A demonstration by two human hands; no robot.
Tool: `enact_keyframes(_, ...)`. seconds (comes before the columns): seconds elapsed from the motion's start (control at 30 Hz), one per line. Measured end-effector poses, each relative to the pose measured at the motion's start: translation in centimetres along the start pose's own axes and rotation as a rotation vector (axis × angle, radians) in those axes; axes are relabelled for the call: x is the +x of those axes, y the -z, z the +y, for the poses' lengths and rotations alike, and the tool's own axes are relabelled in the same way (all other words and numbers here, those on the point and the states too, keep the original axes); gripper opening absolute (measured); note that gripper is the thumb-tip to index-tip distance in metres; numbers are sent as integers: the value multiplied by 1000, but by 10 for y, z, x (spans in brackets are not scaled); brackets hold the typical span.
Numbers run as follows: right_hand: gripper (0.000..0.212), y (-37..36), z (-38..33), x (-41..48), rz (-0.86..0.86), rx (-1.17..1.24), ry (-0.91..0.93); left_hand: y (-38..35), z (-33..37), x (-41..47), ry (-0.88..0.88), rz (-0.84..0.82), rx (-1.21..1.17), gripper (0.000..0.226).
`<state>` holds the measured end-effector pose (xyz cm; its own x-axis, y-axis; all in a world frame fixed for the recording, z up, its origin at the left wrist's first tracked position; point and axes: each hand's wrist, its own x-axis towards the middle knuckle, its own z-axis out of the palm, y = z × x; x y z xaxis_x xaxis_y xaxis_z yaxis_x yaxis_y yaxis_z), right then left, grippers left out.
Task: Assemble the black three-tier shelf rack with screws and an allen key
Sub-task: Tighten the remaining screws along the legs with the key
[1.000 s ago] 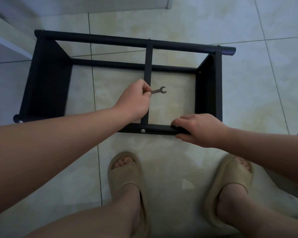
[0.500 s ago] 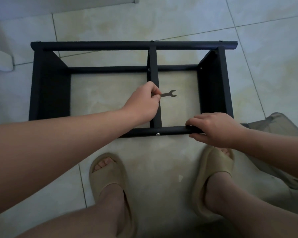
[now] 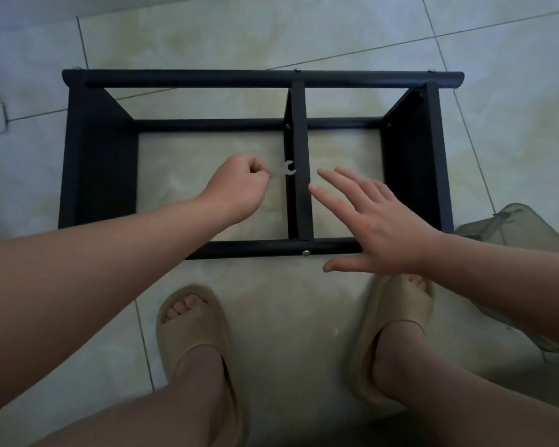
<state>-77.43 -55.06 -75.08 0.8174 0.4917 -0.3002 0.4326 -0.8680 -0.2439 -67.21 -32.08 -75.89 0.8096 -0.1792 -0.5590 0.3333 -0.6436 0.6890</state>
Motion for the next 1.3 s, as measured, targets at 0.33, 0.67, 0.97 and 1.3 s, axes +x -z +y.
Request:
enact_keyframes(0.33,119,-27,1,42,11,-51,25,-2,-42,4,122,-206,-30,16)
enact_keyframes(0.67,120,-35,5,45,101,-42,68,-8,-28,8,103,-458,-10,12)
enact_keyframes(0.97,119,-37,6,45,136,-13,78,-12,-32,7,348,-556,-415,7)
enact_keyframes(1.3,118,-35,4,45,124,-12,66,-18,-35,16,406,-438,-422,15)
